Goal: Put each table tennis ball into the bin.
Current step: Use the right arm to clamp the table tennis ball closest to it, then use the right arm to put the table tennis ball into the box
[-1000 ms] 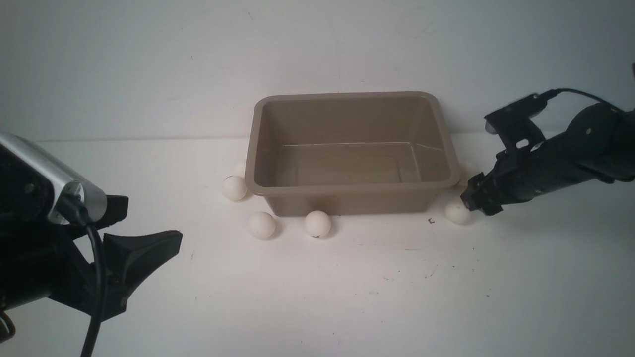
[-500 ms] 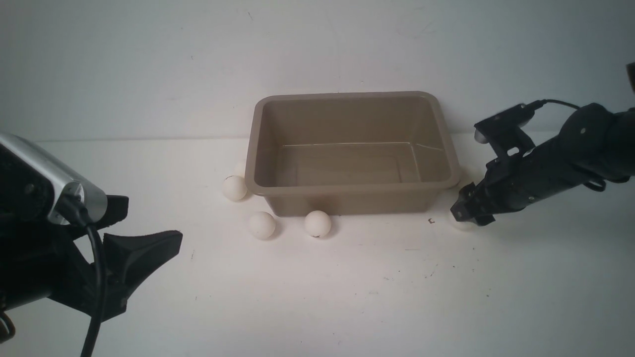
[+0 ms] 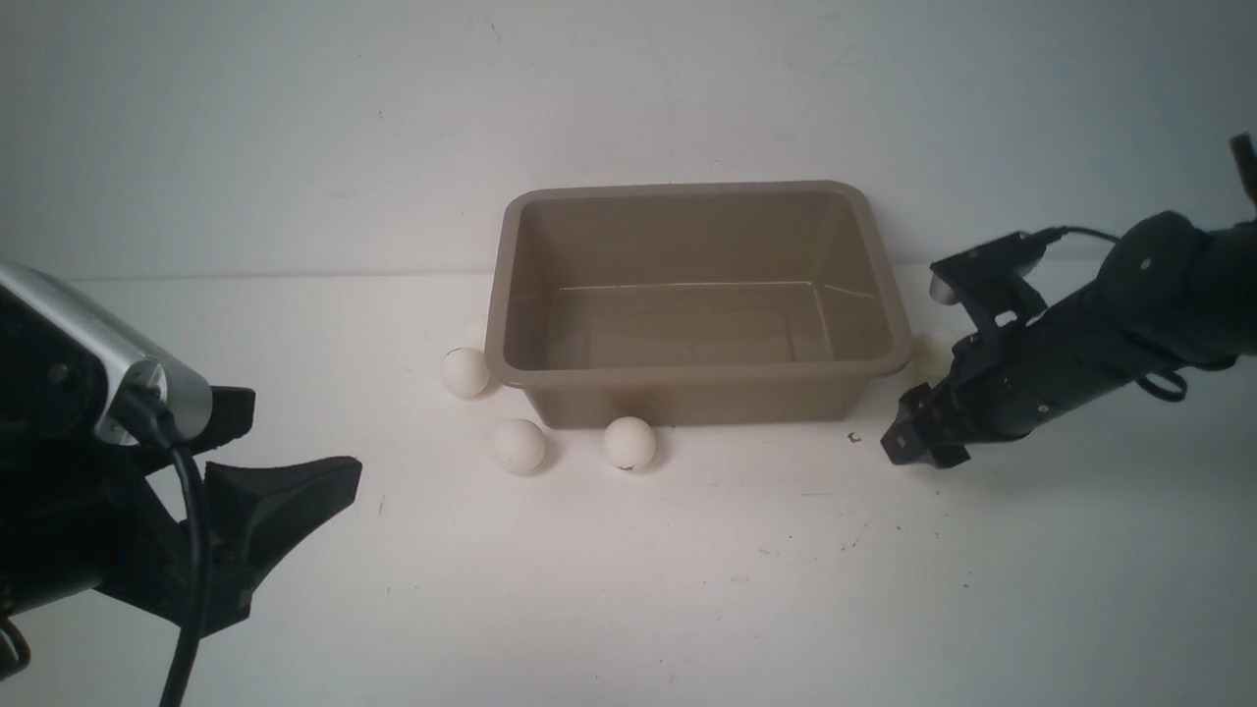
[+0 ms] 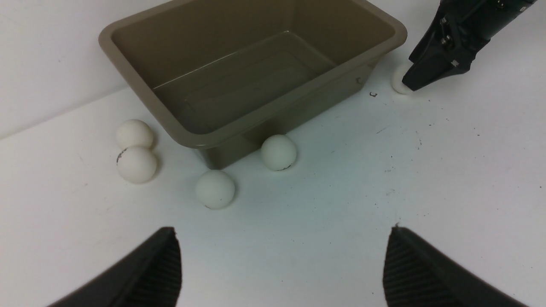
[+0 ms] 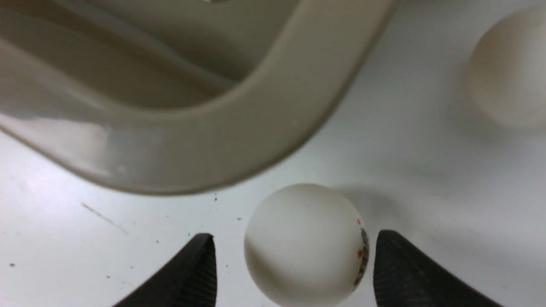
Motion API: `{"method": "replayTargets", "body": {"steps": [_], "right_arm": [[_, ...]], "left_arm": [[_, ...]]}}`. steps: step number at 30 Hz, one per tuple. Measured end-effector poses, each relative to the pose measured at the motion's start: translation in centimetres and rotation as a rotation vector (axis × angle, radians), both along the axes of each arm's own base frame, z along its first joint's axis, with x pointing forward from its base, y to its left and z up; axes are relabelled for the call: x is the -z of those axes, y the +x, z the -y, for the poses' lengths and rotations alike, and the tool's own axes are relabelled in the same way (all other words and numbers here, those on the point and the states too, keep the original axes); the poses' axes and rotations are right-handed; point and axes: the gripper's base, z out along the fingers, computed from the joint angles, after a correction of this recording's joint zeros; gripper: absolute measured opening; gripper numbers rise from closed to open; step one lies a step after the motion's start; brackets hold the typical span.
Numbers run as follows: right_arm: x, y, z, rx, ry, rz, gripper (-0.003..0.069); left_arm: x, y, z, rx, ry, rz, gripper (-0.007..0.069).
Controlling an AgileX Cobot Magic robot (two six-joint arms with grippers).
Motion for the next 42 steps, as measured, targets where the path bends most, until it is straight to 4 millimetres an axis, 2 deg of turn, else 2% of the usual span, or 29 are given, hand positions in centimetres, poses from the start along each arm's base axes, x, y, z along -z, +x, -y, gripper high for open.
{"method": "replayTargets", "body": {"steps": [3, 7, 11, 19, 22, 27, 28, 31, 35, 39, 42], "right_arm": [[1.2, 0.1, 0.0, -0.005, -0.007, -0.025, 0.0449], [1.2, 0.1, -0.1, -0.009, -0.002, -0.02, 0.044], [1.1, 0.2, -0.1, -0.004, 0.0, -0.013, 0.0362], [0.7, 0.4, 0.0, 0.004, -0.005, 0.023, 0.036], [-1.3, 0.5, 0.2, 0.007, -0.018, 0.1, 0.036], [-6.9, -0.2, 0.6, -0.001, -0.035, 0.272, 0.036], [-7.1, -0.2, 0.6, -0.001, -0.035, 0.277, 0.036], [-9.7, -0.9, 0.7, 0.002, -0.027, 0.347, 0.036], [-11.5, -1.5, 0.8, 0.003, -0.024, 0.395, 0.036], [-12.0, -1.5, 0.6, 0.005, -0.011, 0.432, 0.036], [-12.0, -1.4, -0.6, -0.028, 0.008, 0.457, 0.036]], "left_arm": [[0.0, 0.0, 0.0, 0.0, 0.0, 0.0, 0.0576], [0.0, 0.0, 0.0, 0.0, 0.0, 0.0, 0.0576], [0.0, 0.0, 0.0, 0.0, 0.0, 0.0, 0.0576], [0.0, 0.0, 0.0, 0.0, 0.0, 0.0, 0.0576], [0.0, 0.0, 0.0, 0.0, 0.0, 0.0, 0.0576], [0.0, 0.0, 0.0, 0.0, 0.0, 0.0, 0.0576], [0.0, 0.0, 0.0, 0.0, 0.0, 0.0, 0.0576], [0.0, 0.0, 0.0, 0.0, 0.0, 0.0, 0.0576], [0.0, 0.0, 0.0, 0.0, 0.0, 0.0, 0.0576], [0.0, 0.0, 0.0, 0.0, 0.0, 0.0, 0.0576], [0.0, 0.0, 0.0, 0.0, 0.0, 0.0, 0.0576]]}}
